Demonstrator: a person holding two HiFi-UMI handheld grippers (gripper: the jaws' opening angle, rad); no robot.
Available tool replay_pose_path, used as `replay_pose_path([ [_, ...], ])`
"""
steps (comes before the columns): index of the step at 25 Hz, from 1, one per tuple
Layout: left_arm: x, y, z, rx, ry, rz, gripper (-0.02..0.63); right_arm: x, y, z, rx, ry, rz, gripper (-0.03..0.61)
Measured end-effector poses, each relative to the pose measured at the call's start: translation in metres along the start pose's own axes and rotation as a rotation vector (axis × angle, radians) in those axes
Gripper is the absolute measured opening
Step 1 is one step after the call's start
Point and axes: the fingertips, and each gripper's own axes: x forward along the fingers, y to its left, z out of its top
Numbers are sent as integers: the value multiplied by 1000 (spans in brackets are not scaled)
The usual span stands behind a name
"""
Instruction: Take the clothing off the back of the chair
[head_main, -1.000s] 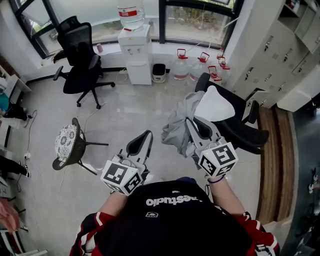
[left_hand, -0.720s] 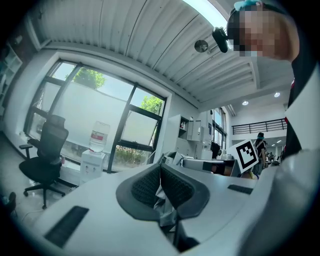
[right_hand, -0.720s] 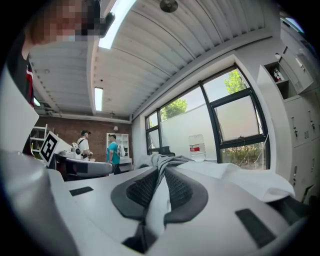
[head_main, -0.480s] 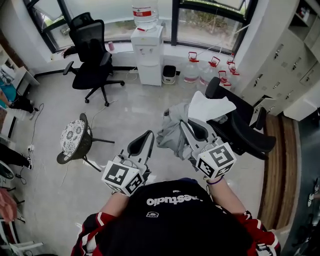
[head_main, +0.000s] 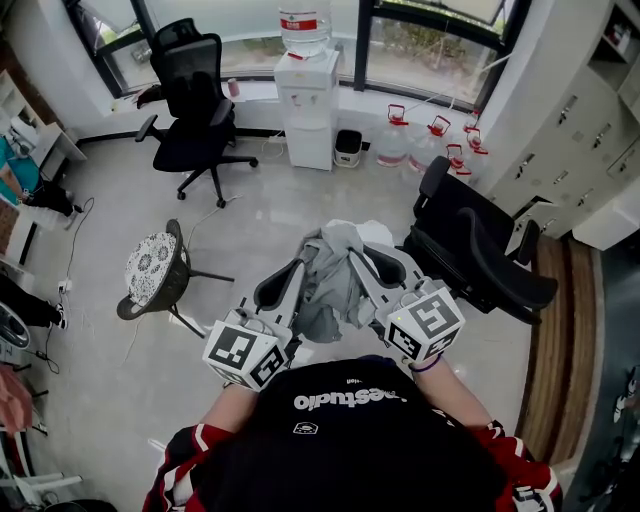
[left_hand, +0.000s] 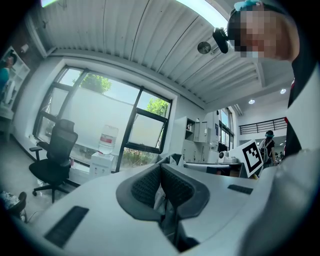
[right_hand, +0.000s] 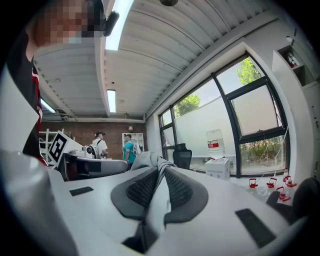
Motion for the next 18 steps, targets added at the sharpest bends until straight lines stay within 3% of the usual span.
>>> replay_pose_path([
  [18,-4,16,8,23,-14,16,26,-10,-2,8,-20,-55,-66,54],
])
